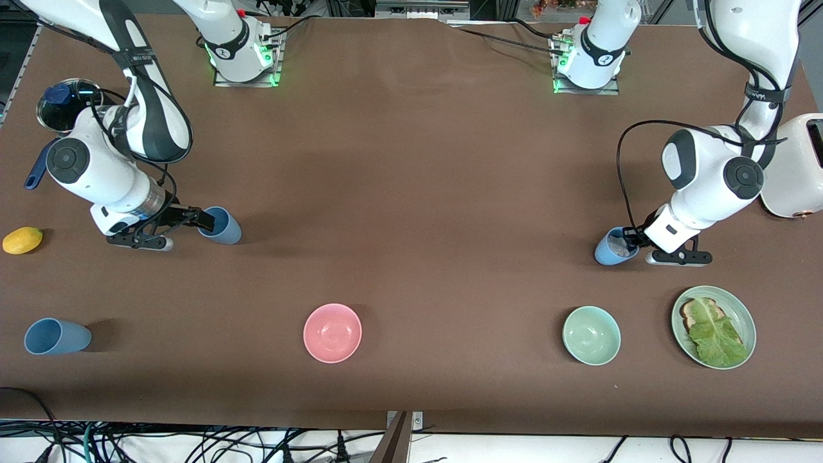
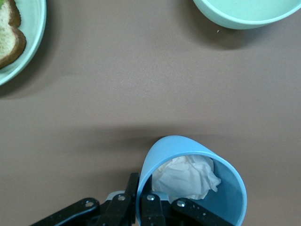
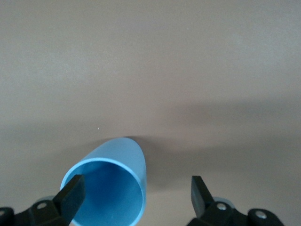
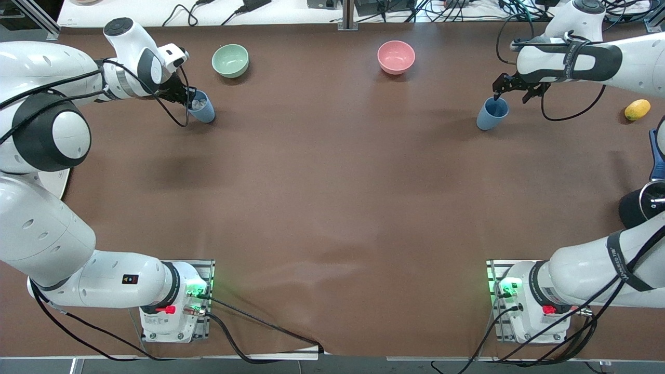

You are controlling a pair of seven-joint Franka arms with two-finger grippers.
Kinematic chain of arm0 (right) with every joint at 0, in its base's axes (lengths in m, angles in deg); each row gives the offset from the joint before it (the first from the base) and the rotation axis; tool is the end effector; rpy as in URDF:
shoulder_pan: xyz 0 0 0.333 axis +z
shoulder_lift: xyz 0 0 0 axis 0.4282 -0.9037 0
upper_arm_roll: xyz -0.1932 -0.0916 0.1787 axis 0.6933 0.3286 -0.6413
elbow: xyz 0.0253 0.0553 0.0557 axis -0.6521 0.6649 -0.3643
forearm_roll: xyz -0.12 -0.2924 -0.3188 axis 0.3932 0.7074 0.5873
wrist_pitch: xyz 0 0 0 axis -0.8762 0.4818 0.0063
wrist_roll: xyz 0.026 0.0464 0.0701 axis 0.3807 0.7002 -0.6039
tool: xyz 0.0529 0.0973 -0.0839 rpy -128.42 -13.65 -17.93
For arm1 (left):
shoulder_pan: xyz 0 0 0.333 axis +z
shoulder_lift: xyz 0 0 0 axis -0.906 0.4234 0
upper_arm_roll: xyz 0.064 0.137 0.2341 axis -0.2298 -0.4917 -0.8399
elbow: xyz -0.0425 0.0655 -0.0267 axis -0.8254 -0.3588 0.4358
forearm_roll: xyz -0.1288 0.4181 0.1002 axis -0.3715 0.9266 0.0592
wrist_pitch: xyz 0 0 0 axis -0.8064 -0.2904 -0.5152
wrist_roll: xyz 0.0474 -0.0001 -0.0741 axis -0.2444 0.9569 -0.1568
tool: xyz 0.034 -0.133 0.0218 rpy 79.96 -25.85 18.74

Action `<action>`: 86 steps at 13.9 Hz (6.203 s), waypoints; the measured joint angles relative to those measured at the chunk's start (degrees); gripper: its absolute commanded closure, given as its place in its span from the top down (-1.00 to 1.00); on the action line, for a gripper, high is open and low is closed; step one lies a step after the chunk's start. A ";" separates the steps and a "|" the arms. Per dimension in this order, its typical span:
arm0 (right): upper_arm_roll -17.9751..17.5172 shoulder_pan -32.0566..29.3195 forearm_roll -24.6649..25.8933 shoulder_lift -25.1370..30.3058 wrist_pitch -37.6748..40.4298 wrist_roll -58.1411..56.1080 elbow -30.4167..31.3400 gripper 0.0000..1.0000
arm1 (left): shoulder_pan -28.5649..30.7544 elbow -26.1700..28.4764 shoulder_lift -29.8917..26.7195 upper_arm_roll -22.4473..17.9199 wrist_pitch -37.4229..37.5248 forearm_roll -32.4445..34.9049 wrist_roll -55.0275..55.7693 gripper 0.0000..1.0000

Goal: Stack blue cups with both arms
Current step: 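Lift the tissue cup with the left gripper while the right gripper reaches the blue cup, then carry the tissue cup to the middle while the right gripper grasps the cup, then set down the tissue cup, open the left gripper while the right gripper carries the cup, then move the blue cup over the tissue cup while the left gripper returns to rest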

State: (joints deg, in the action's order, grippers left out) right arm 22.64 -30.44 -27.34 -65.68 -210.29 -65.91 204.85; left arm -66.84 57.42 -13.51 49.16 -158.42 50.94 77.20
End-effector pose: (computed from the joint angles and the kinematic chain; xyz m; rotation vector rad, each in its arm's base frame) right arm 0.5984 0.0087 0.1687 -3.1092 0.1657 0.0178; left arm 0.5995 0.0260 0.1367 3.1053 -0.0175 0.0611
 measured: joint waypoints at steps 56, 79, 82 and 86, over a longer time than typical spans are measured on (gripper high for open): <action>-2.59 19.98 -1.54 -2.02 29.22 35.08 -28.15 -1.00 | -38.29 -24.73 14.83 7.13 4.17 10.14 92.79 0.44; -2.49 38.63 1.38 -14.13 29.10 59.42 -44.49 -1.00 | -13.03 -37.19 -9.58 1.23 49.90 6.94 30.79 0.99; -2.46 41.67 3.46 -16.68 27.91 63.37 -46.25 -1.00 | -8.28 -38.33 -10.37 1.21 50.60 6.80 22.05 0.99; -2.44 43.83 4.28 -18.53 26.71 65.74 -46.52 -1.00 | -4.84 -38.62 -12.31 1.18 51.43 6.80 14.75 1.00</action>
State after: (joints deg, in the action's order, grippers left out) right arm 20.21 13.39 -23.06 -84.21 -183.58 -0.17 158.33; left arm -71.68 18.79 -25.82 50.34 -106.99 57.74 91.95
